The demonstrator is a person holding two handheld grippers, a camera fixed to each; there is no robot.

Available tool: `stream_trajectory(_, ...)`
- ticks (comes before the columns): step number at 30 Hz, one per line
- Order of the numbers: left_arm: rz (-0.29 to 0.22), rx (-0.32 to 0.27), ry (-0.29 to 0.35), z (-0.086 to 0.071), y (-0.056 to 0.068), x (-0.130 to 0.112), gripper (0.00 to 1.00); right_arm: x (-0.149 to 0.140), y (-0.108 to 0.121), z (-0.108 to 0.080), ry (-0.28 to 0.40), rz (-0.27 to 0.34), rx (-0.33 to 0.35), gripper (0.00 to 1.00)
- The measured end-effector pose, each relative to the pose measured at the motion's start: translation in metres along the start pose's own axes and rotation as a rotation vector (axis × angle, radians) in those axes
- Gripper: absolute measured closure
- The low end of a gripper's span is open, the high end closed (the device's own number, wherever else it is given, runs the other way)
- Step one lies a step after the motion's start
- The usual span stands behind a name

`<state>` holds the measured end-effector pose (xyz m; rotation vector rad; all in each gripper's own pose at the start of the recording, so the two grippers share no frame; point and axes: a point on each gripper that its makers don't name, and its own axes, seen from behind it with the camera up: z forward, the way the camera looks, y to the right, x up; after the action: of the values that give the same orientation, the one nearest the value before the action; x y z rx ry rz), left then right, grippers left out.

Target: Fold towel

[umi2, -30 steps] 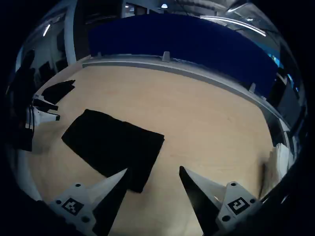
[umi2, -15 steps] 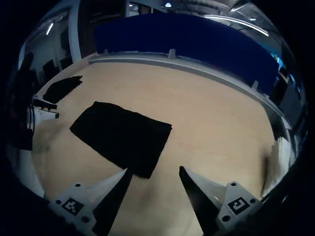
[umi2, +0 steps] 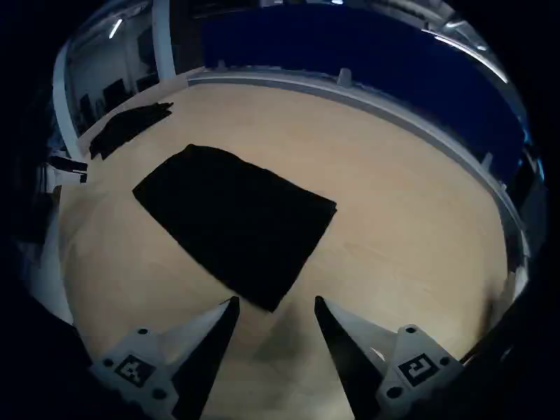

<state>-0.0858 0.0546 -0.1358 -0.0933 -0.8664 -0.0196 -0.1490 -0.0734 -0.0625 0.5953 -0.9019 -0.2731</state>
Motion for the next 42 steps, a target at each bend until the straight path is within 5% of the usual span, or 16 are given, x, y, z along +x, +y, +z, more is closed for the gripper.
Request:
stream_trajectory(7, -0.049, 0.041, -0.021, -0.018, -0.015, -0.026, 0.09, -0.007, -0.007, 0.013, -0.036, -0.037, 0.046, 0.37)
stream_trajectory(15, -0.076, 0.049, -0.029, -0.026, -0.018, -0.040, 0.09, -0.013, -0.006, 0.020, -0.063, -0.048, 0.045, 0.77)
stream_trajectory(23, -0.076, 0.041, -0.028, -0.027, -0.016, -0.039, 0.09, -0.013, -0.007, 0.018, -0.069, -0.029, 0.042, 0.87)
stream_trajectory(42, -0.087, 0.023, -0.018, -0.030, -0.013, -0.039, 0.09, 0.034, -0.014, -0.001, 0.028, -0.031, 0.037, 0.89)
